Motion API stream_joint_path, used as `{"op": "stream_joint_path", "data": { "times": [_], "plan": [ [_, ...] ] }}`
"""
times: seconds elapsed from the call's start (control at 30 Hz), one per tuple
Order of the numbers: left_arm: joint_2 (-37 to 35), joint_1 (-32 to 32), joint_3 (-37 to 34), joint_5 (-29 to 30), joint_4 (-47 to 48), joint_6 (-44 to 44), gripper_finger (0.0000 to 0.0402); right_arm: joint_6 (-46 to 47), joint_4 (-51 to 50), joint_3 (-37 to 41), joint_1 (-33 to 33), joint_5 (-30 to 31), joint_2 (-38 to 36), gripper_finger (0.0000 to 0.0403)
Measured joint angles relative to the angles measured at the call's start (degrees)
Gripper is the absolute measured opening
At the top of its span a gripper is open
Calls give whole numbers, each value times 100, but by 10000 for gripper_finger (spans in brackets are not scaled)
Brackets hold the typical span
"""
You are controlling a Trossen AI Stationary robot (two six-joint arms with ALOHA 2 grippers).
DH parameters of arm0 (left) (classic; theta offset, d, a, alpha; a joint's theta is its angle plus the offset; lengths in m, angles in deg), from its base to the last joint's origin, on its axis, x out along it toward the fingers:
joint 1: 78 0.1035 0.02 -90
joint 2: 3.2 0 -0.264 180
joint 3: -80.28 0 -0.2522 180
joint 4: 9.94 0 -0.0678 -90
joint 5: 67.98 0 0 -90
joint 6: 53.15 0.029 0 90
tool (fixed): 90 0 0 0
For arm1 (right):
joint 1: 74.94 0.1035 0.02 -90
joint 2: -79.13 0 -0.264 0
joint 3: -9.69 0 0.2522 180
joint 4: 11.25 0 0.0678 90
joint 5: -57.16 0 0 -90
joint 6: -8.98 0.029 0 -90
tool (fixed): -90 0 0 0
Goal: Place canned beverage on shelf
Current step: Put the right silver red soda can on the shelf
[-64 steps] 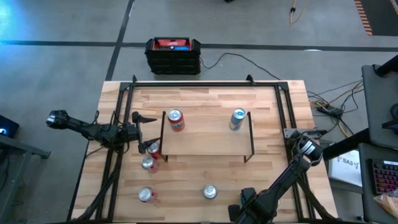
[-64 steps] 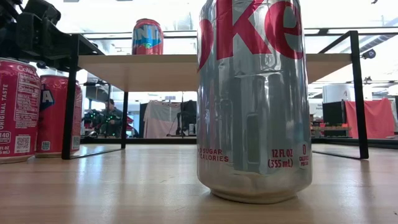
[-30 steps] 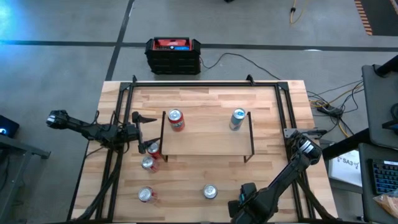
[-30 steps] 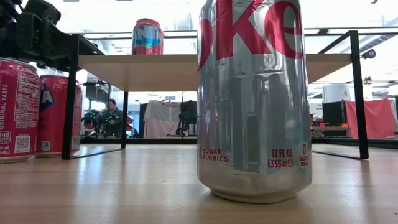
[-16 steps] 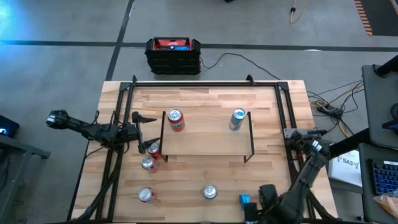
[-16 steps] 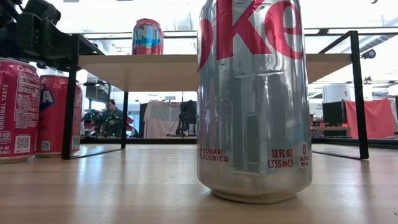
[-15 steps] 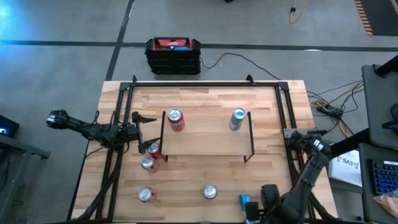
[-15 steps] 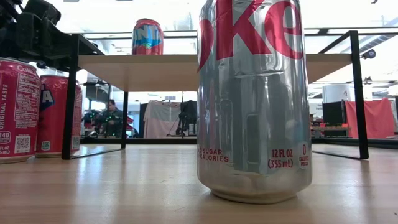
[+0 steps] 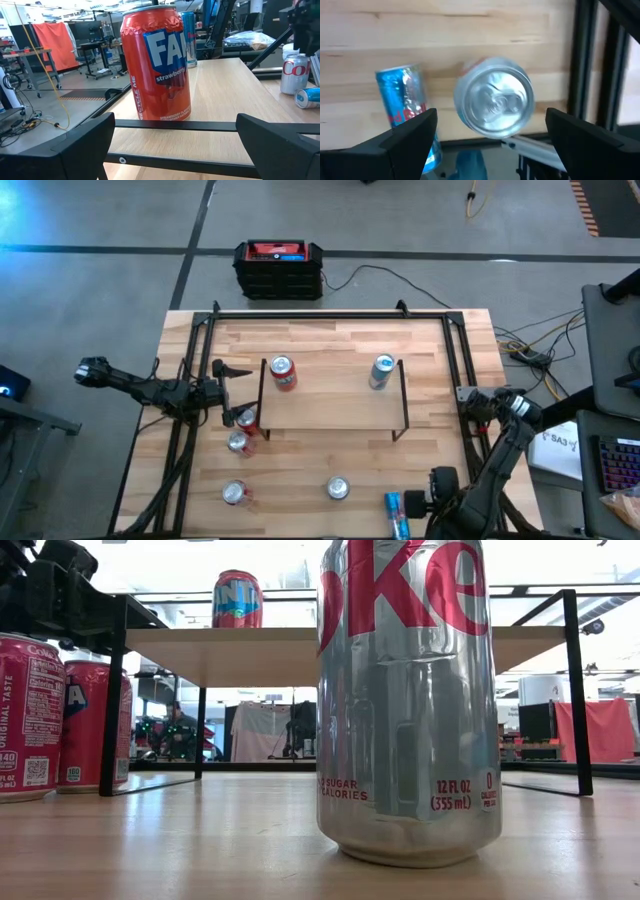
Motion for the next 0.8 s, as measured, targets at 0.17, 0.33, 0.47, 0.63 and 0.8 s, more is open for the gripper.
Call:
{"op": "stream_joint_path", "data": {
  "times": [0.17,0.33,0.47,0.63,0.8],
  "plan": [
    [0,1,0,0,0,0,400,-130,270,235,25,20,-30,359],
    [2,-1,0,0,2,1,400,-2,502,537,24,-30,-30,359],
    [2,-1,0,0,2,2,400,-1,748,784,25,-7,-37,359],
    [2,1,0,0,2,0,400,0,982,1085,26,20,-45,359],
    [0,0,0,0,2,2,400,26,1176,1270,27,164,-111,356]
  ]
}}
